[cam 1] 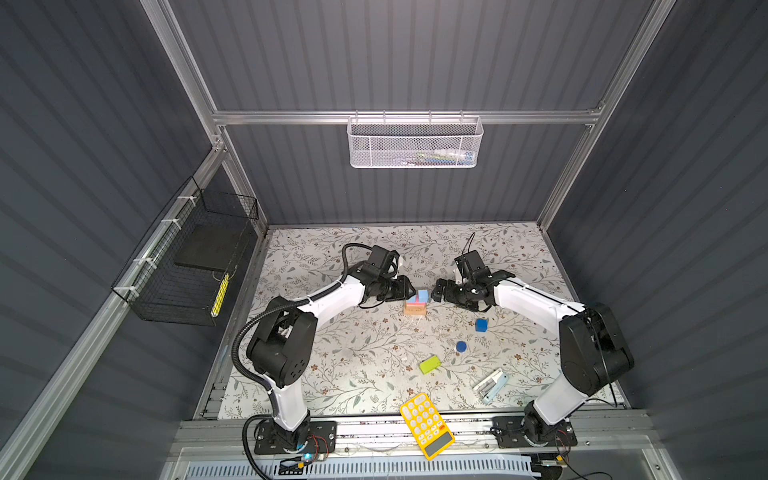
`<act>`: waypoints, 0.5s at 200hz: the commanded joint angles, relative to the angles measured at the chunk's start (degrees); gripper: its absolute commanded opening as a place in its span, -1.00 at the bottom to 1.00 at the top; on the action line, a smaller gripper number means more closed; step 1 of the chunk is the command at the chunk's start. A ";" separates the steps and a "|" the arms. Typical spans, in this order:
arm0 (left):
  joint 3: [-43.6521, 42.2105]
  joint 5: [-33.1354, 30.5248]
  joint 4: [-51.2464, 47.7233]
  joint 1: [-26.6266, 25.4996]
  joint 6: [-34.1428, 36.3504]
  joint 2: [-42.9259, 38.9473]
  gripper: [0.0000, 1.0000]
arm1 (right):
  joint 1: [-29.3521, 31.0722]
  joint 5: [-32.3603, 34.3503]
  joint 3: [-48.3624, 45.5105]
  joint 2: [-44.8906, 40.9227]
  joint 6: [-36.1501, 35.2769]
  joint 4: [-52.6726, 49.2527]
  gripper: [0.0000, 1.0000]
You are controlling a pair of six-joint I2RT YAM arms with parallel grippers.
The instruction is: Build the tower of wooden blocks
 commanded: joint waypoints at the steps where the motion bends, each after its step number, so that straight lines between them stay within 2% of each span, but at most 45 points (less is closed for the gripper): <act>1: 1.65 0.09 -2.18 -0.41 -0.54 0.90 -0.15 | -0.14 -0.78 1.22 0.88 -0.30 -0.13 0.98; 100: 2.46 0.55 -2.82 -0.66 -1.01 2.01 -0.16 | -0.13 -1.68 1.44 1.81 0.06 1.89 0.98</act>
